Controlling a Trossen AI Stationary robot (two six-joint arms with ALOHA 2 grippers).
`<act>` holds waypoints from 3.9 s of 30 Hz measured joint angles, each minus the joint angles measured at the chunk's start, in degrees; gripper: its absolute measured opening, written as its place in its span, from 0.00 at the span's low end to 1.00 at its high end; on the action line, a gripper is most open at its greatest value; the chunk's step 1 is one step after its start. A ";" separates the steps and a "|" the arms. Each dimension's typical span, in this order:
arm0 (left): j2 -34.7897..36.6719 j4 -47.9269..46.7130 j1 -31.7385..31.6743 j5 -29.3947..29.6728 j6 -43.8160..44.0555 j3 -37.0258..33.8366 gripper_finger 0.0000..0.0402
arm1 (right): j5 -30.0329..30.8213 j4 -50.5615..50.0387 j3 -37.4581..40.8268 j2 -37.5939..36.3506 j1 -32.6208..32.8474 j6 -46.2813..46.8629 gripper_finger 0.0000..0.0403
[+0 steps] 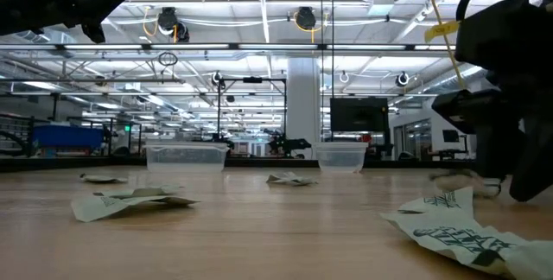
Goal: Pick and place Stevia / Truvia into bins
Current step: Put the green stevia packet into the right transparent container
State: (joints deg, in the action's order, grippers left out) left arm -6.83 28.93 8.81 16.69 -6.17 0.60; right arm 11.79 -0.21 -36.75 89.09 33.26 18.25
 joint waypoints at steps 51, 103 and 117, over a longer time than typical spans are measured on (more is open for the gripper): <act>0.00 -0.39 -0.01 -0.04 -1.09 0.02 0.10 | 10.45 13.66 -0.04 7.33 -0.28 -1.38 0.22; -0.02 -0.37 0.01 -0.09 0.20 0.02 0.10 | 15.50 16.65 0.00 -13.17 -20.52 -21.88 0.00; 0.00 -0.35 0.01 0.37 -0.61 0.02 0.10 | 15.35 16.70 0.00 -13.35 -35.27 -23.64 0.00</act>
State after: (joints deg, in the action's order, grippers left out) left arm -6.83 28.58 8.82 17.06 -6.79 0.62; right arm 27.14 16.49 -36.75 75.75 -2.01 -5.39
